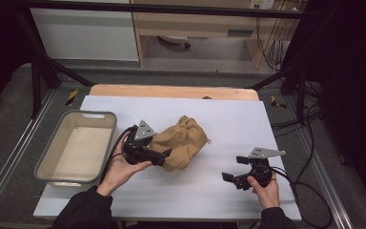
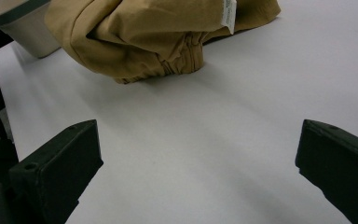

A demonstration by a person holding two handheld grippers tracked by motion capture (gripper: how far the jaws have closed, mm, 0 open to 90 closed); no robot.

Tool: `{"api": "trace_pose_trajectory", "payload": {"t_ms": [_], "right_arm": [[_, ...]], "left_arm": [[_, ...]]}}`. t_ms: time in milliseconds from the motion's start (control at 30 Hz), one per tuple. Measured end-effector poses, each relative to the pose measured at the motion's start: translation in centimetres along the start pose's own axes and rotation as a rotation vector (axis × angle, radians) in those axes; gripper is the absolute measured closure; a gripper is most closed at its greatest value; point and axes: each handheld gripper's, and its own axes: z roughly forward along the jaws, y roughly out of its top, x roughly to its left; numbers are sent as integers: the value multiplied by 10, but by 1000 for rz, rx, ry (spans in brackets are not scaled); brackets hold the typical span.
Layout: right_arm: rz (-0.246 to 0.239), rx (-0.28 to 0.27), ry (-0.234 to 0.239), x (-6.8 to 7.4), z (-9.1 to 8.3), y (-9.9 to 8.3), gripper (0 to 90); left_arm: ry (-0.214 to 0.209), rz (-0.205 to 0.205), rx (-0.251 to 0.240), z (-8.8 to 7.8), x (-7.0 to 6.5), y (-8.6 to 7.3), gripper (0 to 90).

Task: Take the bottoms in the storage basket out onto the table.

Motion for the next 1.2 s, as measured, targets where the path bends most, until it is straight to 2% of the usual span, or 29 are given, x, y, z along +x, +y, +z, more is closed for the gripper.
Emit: {"api": "trace_pose_trajectory", "payload": {"t_ms": [300,1200], "right_arm": [[0,-1,0,0,0,0,7],[2,1,-3,0,0,0,7]], "left_arm": [[9,-17,17,-11,7,-11,41],[48,-57,60,-36,29,-58,37]]}}
